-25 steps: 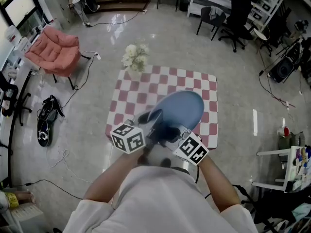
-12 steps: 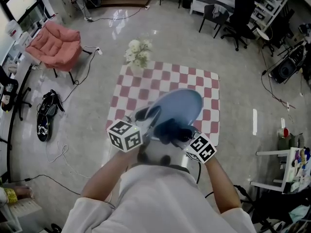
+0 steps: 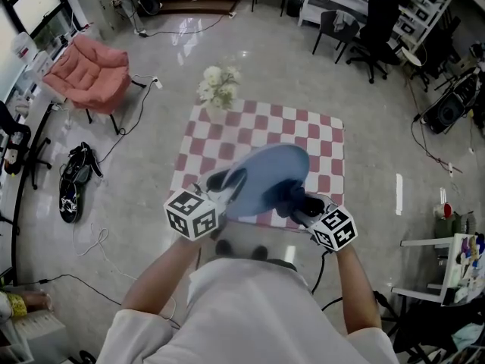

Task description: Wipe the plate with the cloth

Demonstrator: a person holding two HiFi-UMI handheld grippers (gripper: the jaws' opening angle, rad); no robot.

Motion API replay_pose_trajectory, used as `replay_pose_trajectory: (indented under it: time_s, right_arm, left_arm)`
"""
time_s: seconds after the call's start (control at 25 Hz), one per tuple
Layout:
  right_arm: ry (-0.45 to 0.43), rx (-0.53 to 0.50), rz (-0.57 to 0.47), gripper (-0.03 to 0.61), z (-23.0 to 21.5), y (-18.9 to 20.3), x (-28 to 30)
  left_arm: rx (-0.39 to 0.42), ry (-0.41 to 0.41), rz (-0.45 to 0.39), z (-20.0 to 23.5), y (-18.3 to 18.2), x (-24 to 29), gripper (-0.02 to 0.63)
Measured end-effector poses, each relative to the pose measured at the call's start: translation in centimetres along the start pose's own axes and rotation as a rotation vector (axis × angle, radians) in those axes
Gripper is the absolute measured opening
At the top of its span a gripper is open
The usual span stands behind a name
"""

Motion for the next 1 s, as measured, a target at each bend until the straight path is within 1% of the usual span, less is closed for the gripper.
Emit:
replay_pose_trajectory:
  time_s: [0.2,0.4,0.6,0.68,0.8,1.0]
  right_arm:
    - [0.071,0.033,-0.016,0.133,-2.7,0.0,-2.3]
    - [0.130,0.088,-0.045,0.133,-5.2,0.3,-5.0]
    - [0.205,0.150,-0.067,0.133,-7.5,-0.1,-6.6]
    - [0.212,0.174,-0.081,0.133,-8.1,-0.5,-7.3]
    - [0.200,0.211,-0.113,0.133,-8.7,-1.6,-8.0]
    - [0.149,0.225,-0.145,0.133,-8.9,-4.0,-8.8]
  left_arm:
    - [0.060,0.006,0.012,-0.4,-0.5,0.4,0.043]
    - [0.159,0.028,0.045,-1.4,-0.3,1.3,0.043]
    - [0.202,0.048,0.076,-1.1,0.3,1.4,0.043]
    - [0.226,0.054,0.094,-1.2,0.7,1.6,0.043]
    - [0.277,0.067,0.125,-1.5,1.1,1.6,0.044]
    - [0.384,0.098,0.153,-2.3,1.2,1.6,0.043]
Point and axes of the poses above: the fingertips, and each gripper's own axes: x forward along the fingers, z to its left, y out of its underside, the point moved 5 cm from there along -x, backward along the fingers, and after that the axes turned 3 degrees about -z, right-handed, at the moved point
